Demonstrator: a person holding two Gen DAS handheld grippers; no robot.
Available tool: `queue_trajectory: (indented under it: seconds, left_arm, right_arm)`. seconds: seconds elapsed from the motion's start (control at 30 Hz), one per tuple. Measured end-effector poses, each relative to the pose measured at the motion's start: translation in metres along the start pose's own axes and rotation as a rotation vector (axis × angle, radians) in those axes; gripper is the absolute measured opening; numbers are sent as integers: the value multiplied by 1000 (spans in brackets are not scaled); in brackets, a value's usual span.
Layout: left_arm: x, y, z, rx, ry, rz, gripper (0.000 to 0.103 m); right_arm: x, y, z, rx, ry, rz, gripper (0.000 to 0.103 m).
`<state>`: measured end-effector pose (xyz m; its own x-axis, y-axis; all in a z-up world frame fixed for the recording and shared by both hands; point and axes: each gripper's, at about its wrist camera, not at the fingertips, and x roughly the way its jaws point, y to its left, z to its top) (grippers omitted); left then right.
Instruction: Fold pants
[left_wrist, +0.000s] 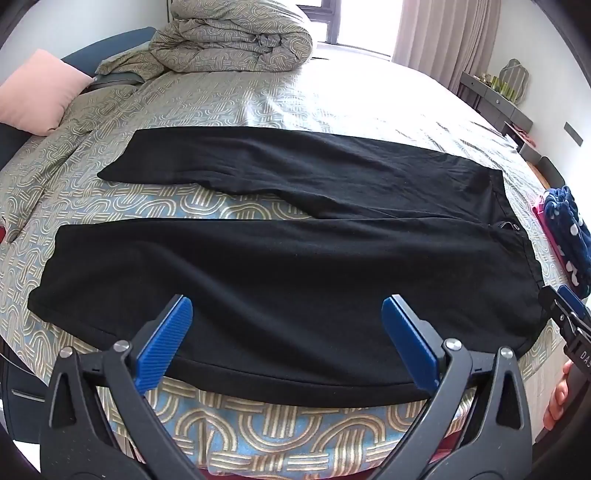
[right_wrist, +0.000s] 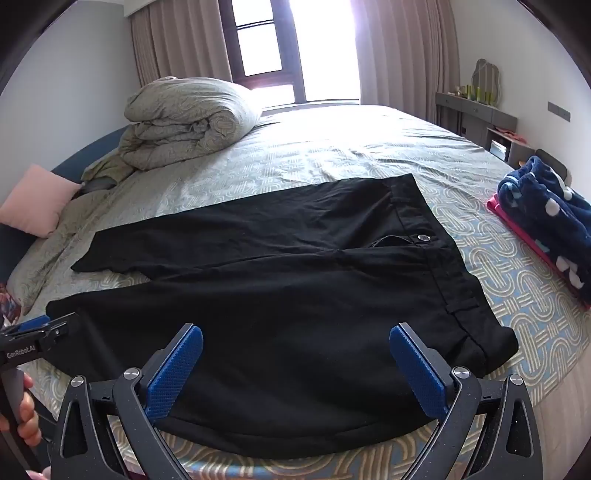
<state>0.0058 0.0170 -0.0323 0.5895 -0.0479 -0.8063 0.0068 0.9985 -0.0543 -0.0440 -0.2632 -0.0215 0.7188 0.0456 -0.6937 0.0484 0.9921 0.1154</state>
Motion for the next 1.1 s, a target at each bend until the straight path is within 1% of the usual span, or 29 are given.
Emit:
queue_trajectory:
  seconds: [0.27,0.43,0.63,0.67,0.7,1.1]
  left_arm:
    - [-2,3,-3,-1,-7,-10,102]
    - [2,5,-3,-4,7,-14,102]
    - [2,4,-3,-5,6,-13,102]
    - [1,4,-3,-4,5,-12,102]
    - [1,5,-4,-4,5,-12,102]
    - [0,7,-5,-10,6,-13,102]
  right_arm:
    - [2,1,2,2,11,-6,102]
    - [1,5,0,5,5,-14,102]
    - [3,4,-2,25,24,-6,102]
    - [3,4,-2,19,13,-9,102]
    - [3,3,-2,2,-22,-17,102]
    - [2,7,-2,-4,-26,-3,102]
